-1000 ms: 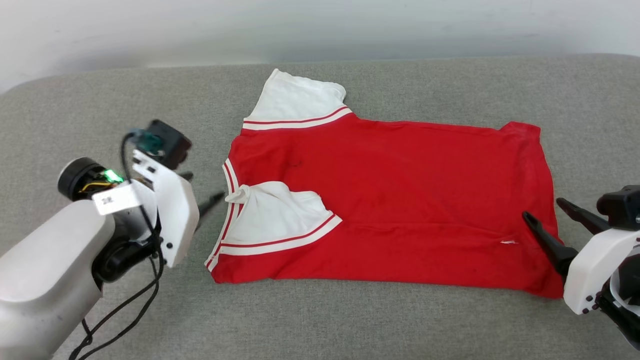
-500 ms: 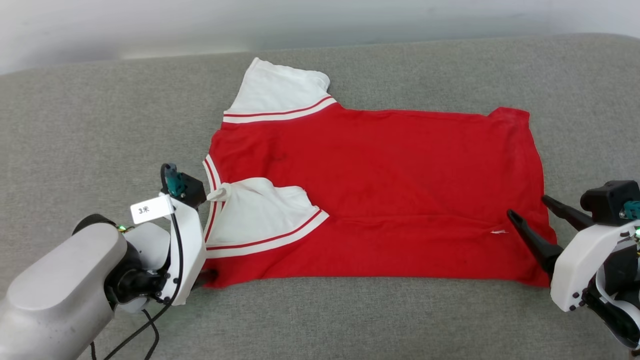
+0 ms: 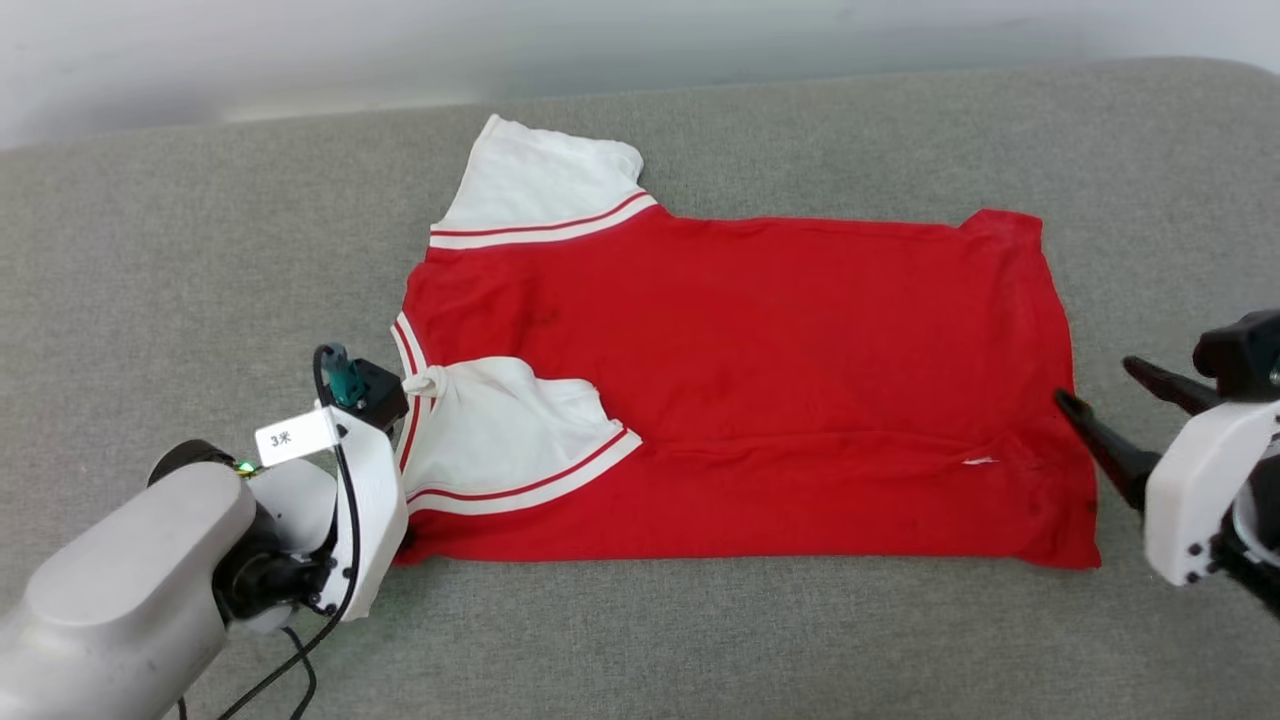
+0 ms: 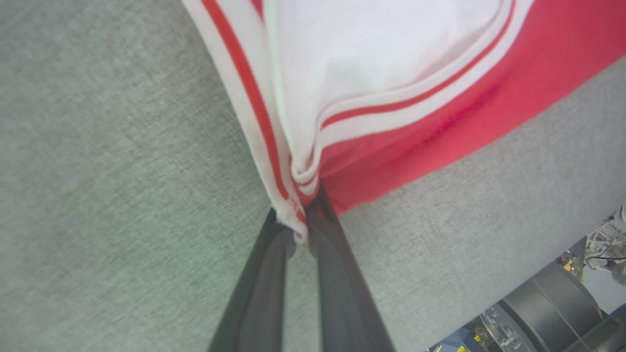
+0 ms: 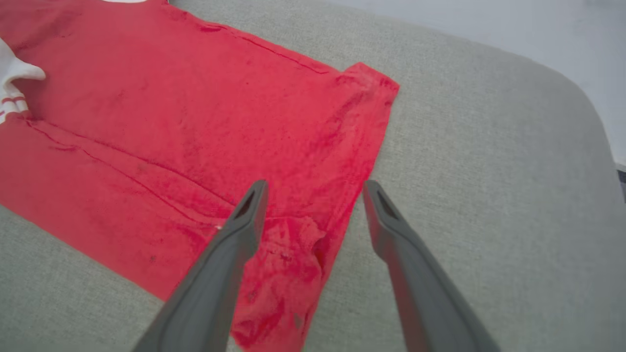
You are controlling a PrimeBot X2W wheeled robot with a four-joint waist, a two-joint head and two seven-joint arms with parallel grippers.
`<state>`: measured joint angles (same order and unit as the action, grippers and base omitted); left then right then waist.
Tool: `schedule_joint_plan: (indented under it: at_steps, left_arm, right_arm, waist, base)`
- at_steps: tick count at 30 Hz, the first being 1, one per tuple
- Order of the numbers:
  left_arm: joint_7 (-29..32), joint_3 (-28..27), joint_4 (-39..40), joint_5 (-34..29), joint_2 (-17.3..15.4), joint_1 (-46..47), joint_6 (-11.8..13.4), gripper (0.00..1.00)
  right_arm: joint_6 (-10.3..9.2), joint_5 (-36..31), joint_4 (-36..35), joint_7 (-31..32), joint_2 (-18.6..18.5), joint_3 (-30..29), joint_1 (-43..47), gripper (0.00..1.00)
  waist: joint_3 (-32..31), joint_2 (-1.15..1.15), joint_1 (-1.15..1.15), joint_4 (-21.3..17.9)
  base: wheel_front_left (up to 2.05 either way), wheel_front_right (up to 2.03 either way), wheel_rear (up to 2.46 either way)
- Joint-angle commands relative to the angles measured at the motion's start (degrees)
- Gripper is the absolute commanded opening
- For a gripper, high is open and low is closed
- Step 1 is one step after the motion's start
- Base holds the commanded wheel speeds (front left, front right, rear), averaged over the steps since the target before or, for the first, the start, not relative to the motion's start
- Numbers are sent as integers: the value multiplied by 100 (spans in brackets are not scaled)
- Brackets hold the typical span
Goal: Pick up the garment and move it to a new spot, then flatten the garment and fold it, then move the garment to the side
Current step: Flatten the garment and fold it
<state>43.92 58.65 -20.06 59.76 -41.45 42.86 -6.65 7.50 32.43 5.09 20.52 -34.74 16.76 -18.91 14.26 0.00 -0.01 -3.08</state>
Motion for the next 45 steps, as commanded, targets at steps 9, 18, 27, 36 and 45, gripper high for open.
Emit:
schedule_joint_plan:
  at_steps: [9,18,27,36,45]
  left_arm:
    - [-278,126,526,-84,-276,-53,-71,0]
    - [-326,147,925,-252,-262,154,-47,0]
    - [-420,127,938,-282,-233,189,-43,0]
    - [-663,28,854,-17,-294,-135,6,0]
    - [-735,142,1297,103,-634,-658,105,0]
  right_arm:
    - [-2,661,-536,2428,-1043,415,-528,100]
    - [-2,924,118,3472,-712,570,-439,100]
    - [6,934,1162,2952,25,1033,-66,100]
    - [3,1121,1159,2144,-329,1214,-427,0]
    - [-3,1487,732,1834,-994,1111,-71,0]
  waist:
    - [-230,0,1,87]
    - [51,0,1,252]
    - [277,0,1,354]
    - [-38,0,1,257]
    - [-548,0,1,278]
  base:
    - [0,0,0]
    - [0,0,0]
    - [0,0,0]
    - [0,0,0]
    - [0,0,0]
